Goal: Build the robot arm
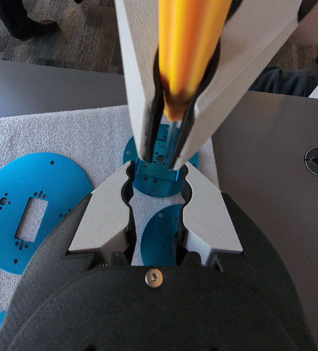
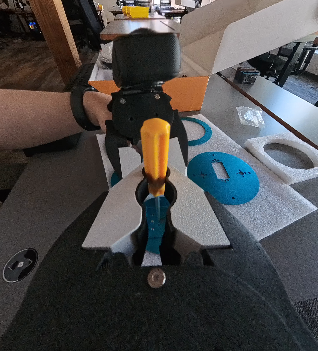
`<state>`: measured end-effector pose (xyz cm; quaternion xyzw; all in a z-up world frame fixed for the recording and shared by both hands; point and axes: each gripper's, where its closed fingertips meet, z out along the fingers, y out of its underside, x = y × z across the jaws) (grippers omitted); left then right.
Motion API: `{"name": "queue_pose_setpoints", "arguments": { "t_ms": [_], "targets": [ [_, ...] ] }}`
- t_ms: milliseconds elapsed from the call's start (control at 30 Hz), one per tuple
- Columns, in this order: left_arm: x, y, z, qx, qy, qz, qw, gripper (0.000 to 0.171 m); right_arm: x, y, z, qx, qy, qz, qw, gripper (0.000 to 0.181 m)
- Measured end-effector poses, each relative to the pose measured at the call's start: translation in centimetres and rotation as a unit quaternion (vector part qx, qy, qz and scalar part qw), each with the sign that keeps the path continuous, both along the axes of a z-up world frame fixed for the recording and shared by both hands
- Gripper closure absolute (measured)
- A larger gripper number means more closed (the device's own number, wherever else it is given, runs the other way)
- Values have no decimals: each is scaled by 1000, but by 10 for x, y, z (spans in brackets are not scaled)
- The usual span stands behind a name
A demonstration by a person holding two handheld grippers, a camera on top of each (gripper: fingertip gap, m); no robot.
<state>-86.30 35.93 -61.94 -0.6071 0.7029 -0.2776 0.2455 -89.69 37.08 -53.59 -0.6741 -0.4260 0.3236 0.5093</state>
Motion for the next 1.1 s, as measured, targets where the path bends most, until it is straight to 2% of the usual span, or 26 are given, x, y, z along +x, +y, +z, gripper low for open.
{"name": "queue_pose_setpoints", "arguments": {
  "t_ms": [100,200,300,400,500,567,700,800,933,1100],
  "targets": [
    [0,0,0,1,-3,2,1000,124,7,3,26,16,30,-7,999,172],
    [0,-1,1,-8,-14,3,1000,122,20,6,41,30,11,-15,999,171],
    [-5,-1,7,-32,-27,14,999,103,38,4,47,9,25,-24,999,172],
    [-13,3,15,-20,-32,29,999,95,64,7,34,-59,22,-47,997,172],
    [-13,-2,5,1,2,13,1000,83,73,11,11,-192,33,-33,980,172],
    [-7,-4,-1,6,17,4,1000,79,72,17,-6,-282,48,-18,958,172],
    [-2,-1,-7,5,35,-4,999,74,67,18,-37,-443,58,36,894,172],
    [-2,-1,-7,2,39,-13,999,78,67,19,-57,-489,51,50,869,172],
    [-4,0,-5,-2,38,-17,999,95,66,19,-61,-527,79,68,844,172],
    [-5,0,-3,7,34,-10,999,95,69,18,-66,-535,71,64,840,172]
  ]
}}
